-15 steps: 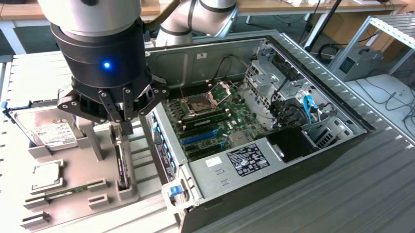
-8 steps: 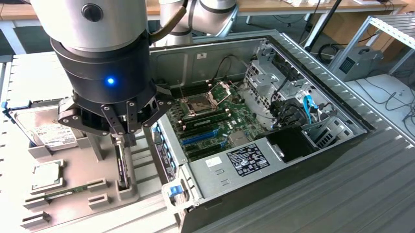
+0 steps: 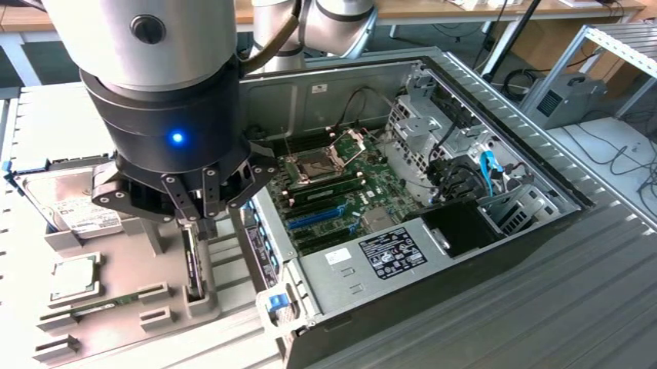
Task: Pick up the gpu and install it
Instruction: 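Reach for the gpu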
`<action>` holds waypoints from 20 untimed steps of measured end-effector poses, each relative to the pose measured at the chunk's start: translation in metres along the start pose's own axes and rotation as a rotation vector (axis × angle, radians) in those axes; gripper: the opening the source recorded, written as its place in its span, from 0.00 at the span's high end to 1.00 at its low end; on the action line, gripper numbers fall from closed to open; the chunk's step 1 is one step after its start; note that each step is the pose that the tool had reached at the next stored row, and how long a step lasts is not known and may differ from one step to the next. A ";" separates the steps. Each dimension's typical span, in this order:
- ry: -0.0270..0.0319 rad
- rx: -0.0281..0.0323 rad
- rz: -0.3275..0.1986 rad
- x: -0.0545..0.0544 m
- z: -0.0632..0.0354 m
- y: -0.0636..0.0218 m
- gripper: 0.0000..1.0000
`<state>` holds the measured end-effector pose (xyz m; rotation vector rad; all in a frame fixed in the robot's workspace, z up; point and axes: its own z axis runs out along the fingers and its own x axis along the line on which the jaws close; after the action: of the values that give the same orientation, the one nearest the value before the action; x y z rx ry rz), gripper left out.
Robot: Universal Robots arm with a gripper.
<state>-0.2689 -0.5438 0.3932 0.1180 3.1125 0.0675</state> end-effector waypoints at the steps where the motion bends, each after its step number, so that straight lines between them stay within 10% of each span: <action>1: -0.0001 -0.0001 0.000 0.000 0.0000 -0.0010 0.89; 20: -0.0001 -0.0001 0.000 -0.001 -0.0004 -0.0134 0.89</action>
<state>-0.2693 -0.5572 0.3931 0.1180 3.1125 0.0676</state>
